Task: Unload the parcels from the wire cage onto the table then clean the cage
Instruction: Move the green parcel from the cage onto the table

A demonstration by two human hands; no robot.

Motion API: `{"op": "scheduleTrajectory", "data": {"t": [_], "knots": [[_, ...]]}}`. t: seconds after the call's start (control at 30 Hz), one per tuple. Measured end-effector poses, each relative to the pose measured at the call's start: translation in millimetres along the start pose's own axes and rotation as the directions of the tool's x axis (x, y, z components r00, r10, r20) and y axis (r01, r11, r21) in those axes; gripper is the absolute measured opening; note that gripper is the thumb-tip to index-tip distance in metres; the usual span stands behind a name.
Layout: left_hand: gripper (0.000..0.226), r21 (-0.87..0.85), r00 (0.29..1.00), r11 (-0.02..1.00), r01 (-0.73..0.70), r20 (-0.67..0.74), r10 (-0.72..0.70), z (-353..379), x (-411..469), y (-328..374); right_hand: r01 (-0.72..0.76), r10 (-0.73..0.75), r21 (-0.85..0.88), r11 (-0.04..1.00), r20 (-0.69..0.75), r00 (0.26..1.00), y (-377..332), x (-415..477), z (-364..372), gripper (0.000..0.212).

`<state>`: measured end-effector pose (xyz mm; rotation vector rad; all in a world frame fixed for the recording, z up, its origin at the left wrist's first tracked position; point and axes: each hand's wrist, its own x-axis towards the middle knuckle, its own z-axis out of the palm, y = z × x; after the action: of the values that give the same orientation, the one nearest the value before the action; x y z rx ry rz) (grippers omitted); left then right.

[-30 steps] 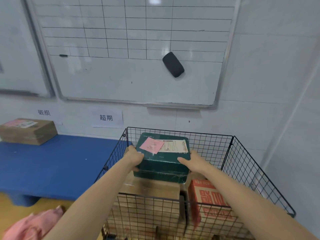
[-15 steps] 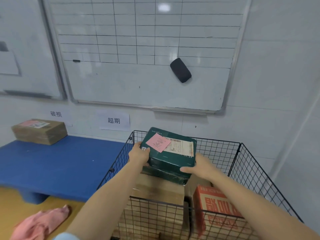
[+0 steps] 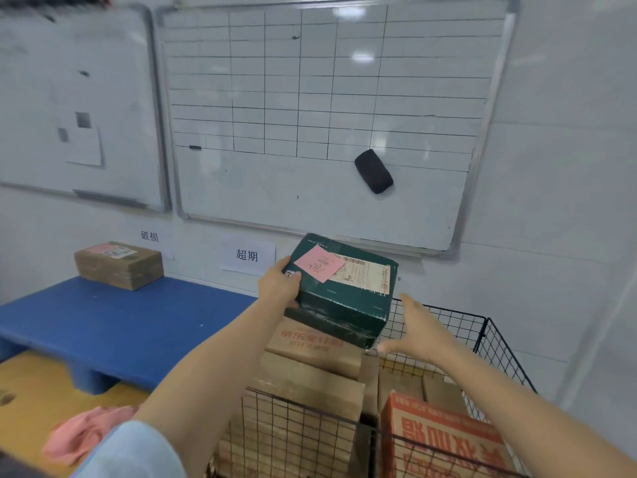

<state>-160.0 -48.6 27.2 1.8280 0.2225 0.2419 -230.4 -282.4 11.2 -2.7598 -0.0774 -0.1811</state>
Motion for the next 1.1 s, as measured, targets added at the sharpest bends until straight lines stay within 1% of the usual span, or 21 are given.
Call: {"op": "scheduleTrajectory", "data": {"t": [0.17, 0.3, 0.4, 0.5, 0.6, 0.7, 0.73, 0.8, 0.87, 0.9, 1.0, 1.1], "knots": [[0.047, -0.038, 0.995, 0.996, -0.083, -0.056, 0.081, -21, 5, 17, 0.037, -0.037, -0.032, 0.999, -0.024, 0.999, -20, 6, -5, 0.115], [0.048, -0.096, 0.993, 0.993, -0.063, -0.103, 0.053, -46, 15, 22, 0.078, -0.08, -0.039, 0.996, -0.045, 0.996, -50, 20, -2, 0.111], [0.048, -0.133, 0.99, 0.989, -0.07, -0.129, 0.053, -67, 29, 14, 0.108, -0.108, -0.003, 0.994, -0.061, 0.992, -76, 36, 6, 0.1], [0.049, -0.161, 0.983, 0.982, -0.102, -0.171, 0.074, -91, 50, 0, 0.128, -0.121, 0.085, 0.988, -0.08, 0.989, -104, 53, 17, 0.088], [0.049, -0.167, 0.979, 0.98, -0.106, -0.188, 0.074, -119, 81, -15, 0.119, -0.106, 0.142, 0.983, -0.096, 0.99, -137, 73, 32, 0.087], [0.049, -0.156, 0.981, 0.983, -0.1, -0.182, 0.071, -152, 118, -29, 0.097, -0.08, 0.15, 0.984, -0.113, 0.99, -169, 102, 56, 0.098], [0.048, -0.158, 0.982, 0.983, -0.095, -0.179, 0.066, -164, 132, -35, 0.09, -0.072, 0.158, 0.983, -0.116, 0.991, -183, 110, 65, 0.098], [0.046, -0.154, 0.987, 0.985, -0.082, -0.148, 0.059, -185, 160, -47, 0.065, -0.044, 0.182, 0.981, -0.119, 0.992, -210, 129, 84, 0.093], [0.045, -0.135, 0.993, 0.989, -0.061, -0.112, 0.046, -203, 187, -62, 0.074, -0.054, 0.193, 0.978, -0.107, 0.993, -242, 146, 102, 0.086], [0.046, -0.123, 0.994, 0.991, -0.053, -0.097, 0.041, -211, 200, -69, 0.075, -0.055, 0.178, 0.981, -0.114, 0.992, -255, 156, 111, 0.089], [0.046, -0.099, 0.998, 0.994, -0.038, -0.046, 0.034, -229, 233, -90, 0.077, -0.057, 0.164, 0.983, -0.125, 0.991, -269, 195, 154, 0.108], [0.045, -0.058, 1.0, 0.998, -0.003, 0.008, 0.004, -239, 258, -110, 0.051, -0.043, 0.079, 0.996, -0.094, 0.995, -292, 203, 167, 0.104]]}}
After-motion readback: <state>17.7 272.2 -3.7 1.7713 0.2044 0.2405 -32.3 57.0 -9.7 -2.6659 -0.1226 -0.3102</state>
